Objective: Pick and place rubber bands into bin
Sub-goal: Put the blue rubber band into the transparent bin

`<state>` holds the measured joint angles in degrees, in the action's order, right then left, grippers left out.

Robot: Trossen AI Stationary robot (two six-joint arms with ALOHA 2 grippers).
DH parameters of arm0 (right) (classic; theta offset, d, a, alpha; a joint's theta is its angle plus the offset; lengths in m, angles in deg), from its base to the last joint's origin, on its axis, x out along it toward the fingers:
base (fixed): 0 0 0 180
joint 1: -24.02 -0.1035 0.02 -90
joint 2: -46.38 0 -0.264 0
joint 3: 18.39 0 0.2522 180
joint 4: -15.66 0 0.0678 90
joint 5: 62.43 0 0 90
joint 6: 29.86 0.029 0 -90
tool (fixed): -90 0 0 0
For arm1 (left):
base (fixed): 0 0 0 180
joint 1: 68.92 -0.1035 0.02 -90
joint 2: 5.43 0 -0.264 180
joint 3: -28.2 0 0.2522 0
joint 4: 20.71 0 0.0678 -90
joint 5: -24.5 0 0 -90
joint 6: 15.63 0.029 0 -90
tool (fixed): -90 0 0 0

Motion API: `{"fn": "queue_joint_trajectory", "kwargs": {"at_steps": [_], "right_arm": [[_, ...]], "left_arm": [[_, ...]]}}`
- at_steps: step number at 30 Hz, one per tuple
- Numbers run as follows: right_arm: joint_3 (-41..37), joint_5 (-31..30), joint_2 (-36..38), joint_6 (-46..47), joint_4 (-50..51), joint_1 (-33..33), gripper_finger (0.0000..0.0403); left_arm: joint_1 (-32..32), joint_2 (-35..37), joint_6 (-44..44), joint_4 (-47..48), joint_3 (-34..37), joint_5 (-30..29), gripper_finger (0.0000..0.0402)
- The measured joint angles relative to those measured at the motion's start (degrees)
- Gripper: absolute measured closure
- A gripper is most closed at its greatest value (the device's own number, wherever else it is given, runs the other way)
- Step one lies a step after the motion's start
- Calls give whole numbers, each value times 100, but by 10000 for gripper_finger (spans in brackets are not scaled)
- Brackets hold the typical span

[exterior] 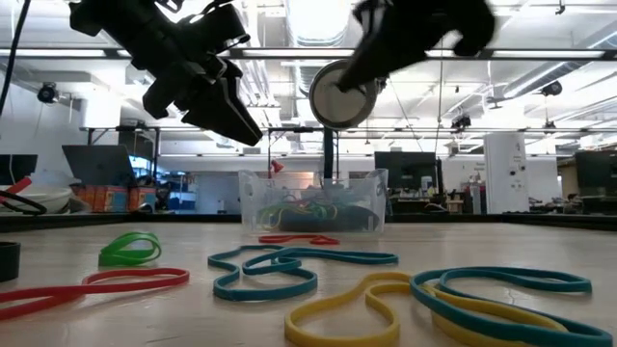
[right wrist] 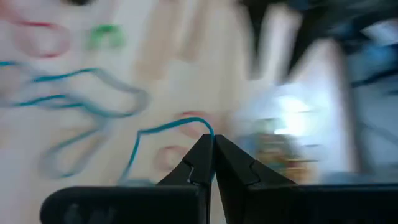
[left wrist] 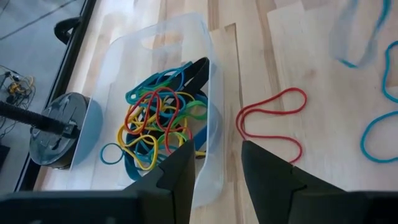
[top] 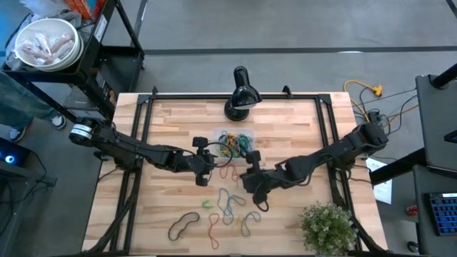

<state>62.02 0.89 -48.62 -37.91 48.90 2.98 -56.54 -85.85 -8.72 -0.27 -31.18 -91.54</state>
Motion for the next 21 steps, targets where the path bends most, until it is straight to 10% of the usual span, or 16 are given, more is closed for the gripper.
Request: {"fn": "queue_joint_trajectory", "kwargs": {"at_steps": [9, 21], "right_arm": [[412, -1792, 3, -1006, 7, 208, 394], [372, -1795, 4, -1099, 7, 1322, 394]], "left_arm": [[0, 0, 0, -4, -3, 0, 285], [1, 0, 0, -10, -18, 0, 285]]}}
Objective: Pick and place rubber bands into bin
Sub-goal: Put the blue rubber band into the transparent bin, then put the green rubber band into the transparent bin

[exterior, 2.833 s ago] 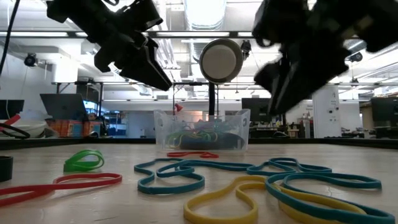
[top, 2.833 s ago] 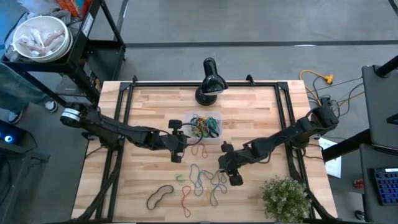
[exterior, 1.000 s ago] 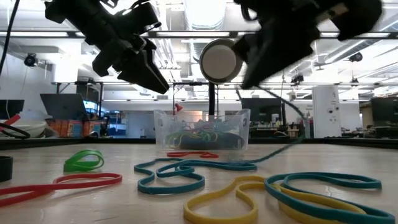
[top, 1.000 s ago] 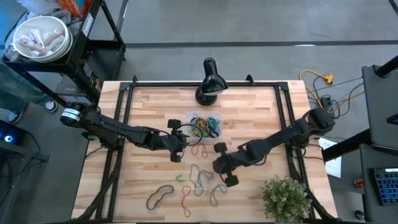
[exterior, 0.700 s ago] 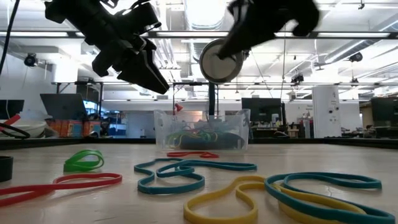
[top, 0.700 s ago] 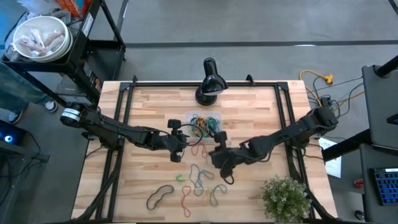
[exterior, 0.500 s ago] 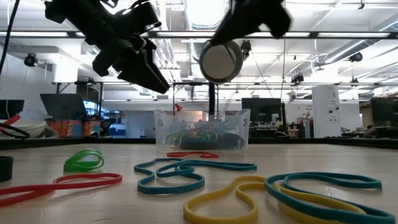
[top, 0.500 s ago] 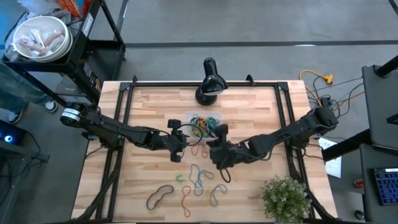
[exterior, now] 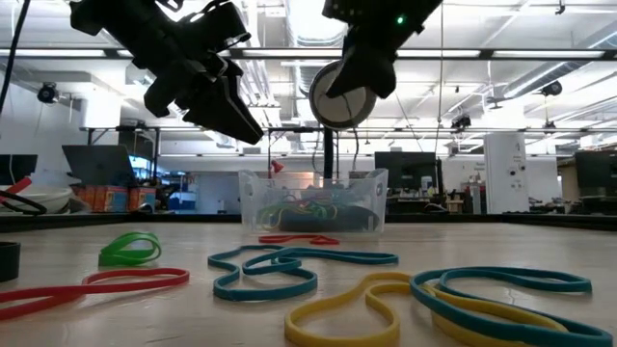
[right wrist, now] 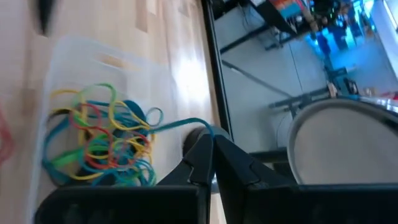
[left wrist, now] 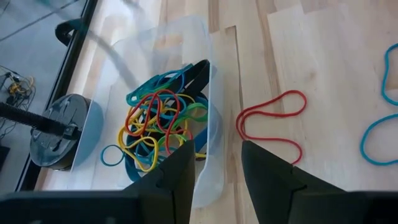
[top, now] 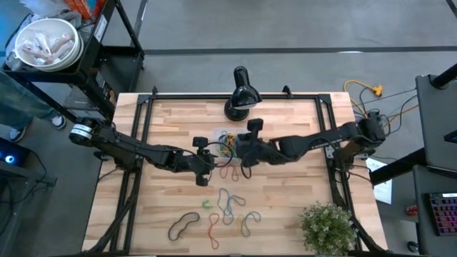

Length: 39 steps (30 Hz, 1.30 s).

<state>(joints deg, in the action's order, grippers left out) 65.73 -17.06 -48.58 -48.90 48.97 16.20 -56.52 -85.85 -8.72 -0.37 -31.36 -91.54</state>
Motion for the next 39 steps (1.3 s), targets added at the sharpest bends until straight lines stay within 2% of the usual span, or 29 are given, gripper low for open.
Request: {"fn": "queue_joint_trajectory", "kwargs": {"at_steps": [9, 14, 19, 25, 29, 39], "right_arm": [[-87, 1070, -2, 374, -8, 633, 394], [-324, 1393, -2, 584, -26, 840, 394], [-642, 2079, -4, 915, -93, 1029, 394], [-885, 2212, -7, 1222, -194, 1078, 392], [-885, 2714, -7, 1306, -221, 1103, 368], [-885, 2783, -7, 1310, -258, 1086, 276]], "left_arm": [[-1, 0, 94, -3, 9, 0, 285], [-1, 0, 96, -1, 17, 0, 285], [-1, 0, 96, -4, 17, 0, 285], [0, 0, 96, -9, 9, 2, 285], [0, 0, 96, -9, 8, 2, 285], [1, 0, 96, -7, 7, 4, 285]]}}
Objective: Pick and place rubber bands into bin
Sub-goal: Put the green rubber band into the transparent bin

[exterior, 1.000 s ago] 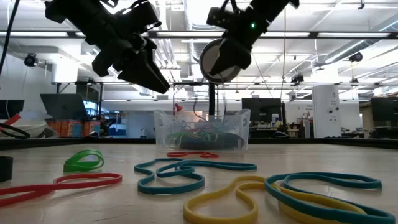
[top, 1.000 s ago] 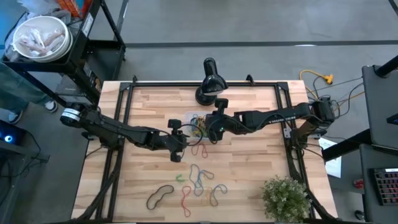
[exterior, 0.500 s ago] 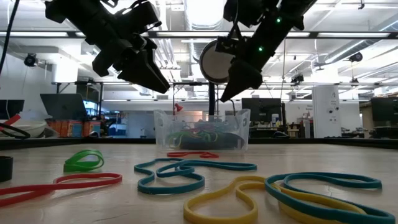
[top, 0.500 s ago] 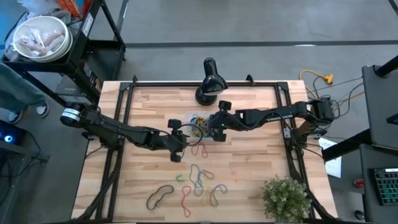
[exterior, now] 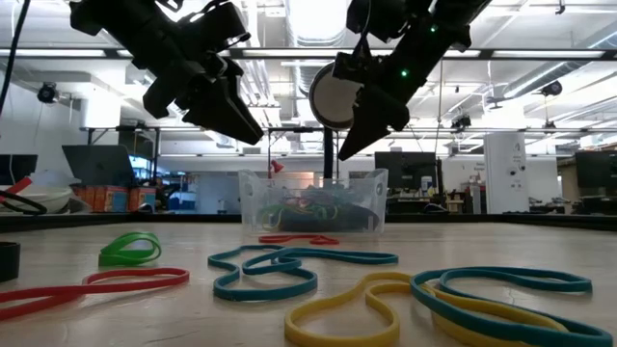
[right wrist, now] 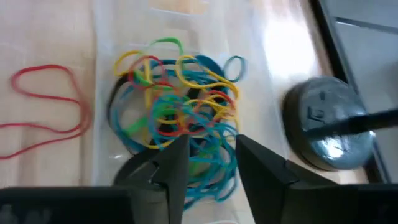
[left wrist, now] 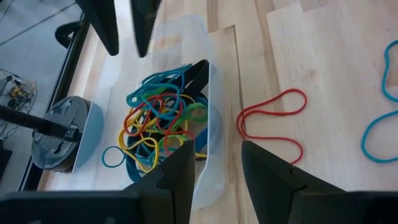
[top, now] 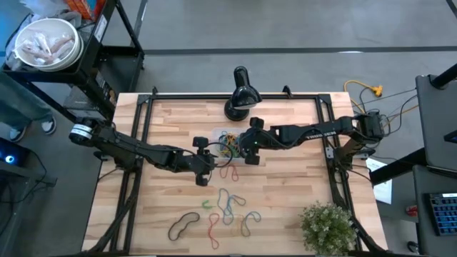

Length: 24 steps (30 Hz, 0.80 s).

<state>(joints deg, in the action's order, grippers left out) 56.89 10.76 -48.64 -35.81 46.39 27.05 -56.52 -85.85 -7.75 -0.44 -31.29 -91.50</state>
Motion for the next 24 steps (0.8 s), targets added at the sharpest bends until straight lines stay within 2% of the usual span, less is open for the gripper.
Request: {"fn": "queue_joint_trajectory", "kwargs": {"at_steps": [3, 6, 9, 14, 19, 24], "right_arm": [[20, 414, 0, -202, -5, -134, 261], [33, 660, 0, -292, -24, -388, 255], [33, 678, 0, -325, -2, -706, 257], [15, 680, 0, -307, 87, -1248, 266], [-23, 679, 0, -129, 128, -1673, 277], [-201, 682, 0, 212, 105, -1939, 285]], "left_arm": [[3, 0, 1, 6, 9, 203, 285], [5, 0, 0, 60, 15, 691, 285], [5, 0, -41, 55, 13, 1165, 285], [21, 0, -453, 63, 15, 1549, 285], [171, 0, -920, 477, 15, 2247, 285], [494, 0, -1602, 791, 12, 2533, 285]]}}
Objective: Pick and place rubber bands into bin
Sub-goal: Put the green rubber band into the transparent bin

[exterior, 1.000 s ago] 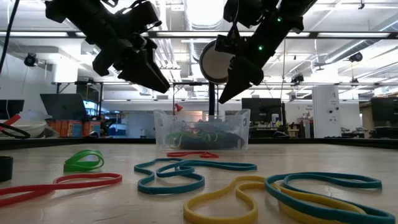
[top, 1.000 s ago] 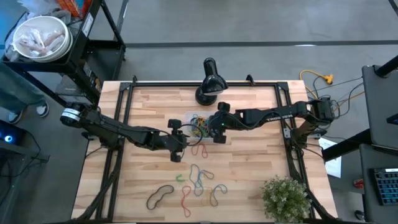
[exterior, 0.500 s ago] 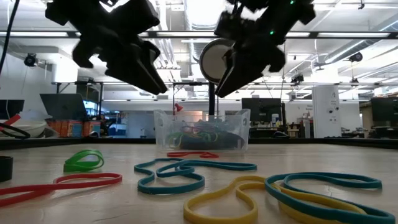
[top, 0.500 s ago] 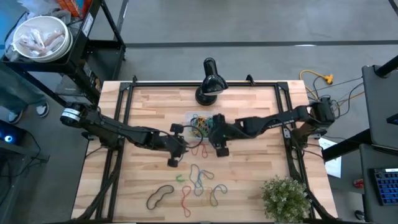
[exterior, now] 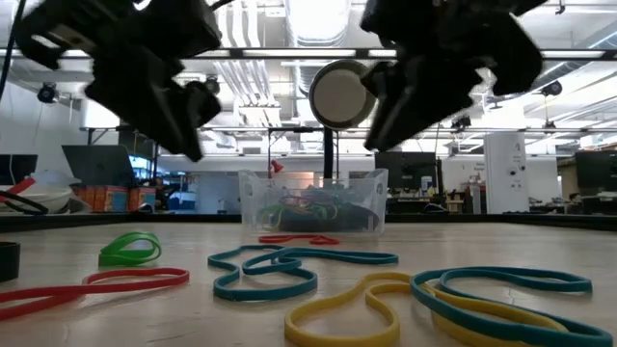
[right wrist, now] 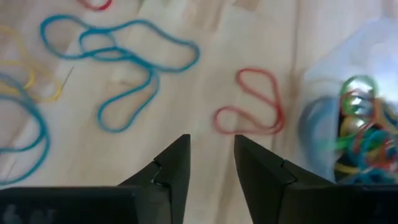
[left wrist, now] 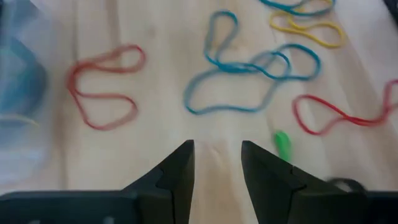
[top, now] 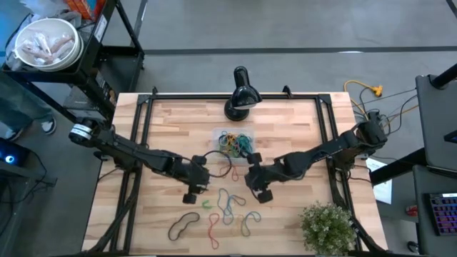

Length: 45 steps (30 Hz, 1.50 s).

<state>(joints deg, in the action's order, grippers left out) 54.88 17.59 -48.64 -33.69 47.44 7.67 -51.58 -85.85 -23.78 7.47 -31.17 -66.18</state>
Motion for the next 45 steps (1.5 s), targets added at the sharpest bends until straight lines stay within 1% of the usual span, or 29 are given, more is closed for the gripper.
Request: {"fn": "queue_joint_trajectory", "kwargs": {"at_steps": [3, 7, 11, 15, 21, 24, 30, 35, 45], "right_arm": [[-213, 0, 0, 308, -22, -71, 288], [-524, -4, 0, 826, -96, -92, 292], [-807, -3, 0, 1178, -384, -93, 290], [-932, -2, 0, 1184, -486, -93, 290], [-932, -2, 0, 1154, -505, -93, 293], [-938, -4, 0, 1109, -512, -93, 294], [-956, -4, 0, 1073, -504, -90, 299], [-968, -7, 0, 1071, -510, -90, 298], [-982, -7, 0, 1071, -503, -90, 302]], "left_arm": [[238, -16, -338, 42, 22, 46, 285], [489, -17, -566, -62, 25, 55, 285], [610, -19, -802, -201, 38, -119, 285], [696, -199, -819, -378, 82, -334, 285], [735, -712, -1111, -408, 77, -376, 285], [752, -942, -1252, -387, 77, -371, 285], [755, -1203, -1412, -450, 77, -153, 285], [755, -1235, -1407, -692, 79, -38, 285], [759, -1158, -1489, -665, 75, 174, 285]]}}
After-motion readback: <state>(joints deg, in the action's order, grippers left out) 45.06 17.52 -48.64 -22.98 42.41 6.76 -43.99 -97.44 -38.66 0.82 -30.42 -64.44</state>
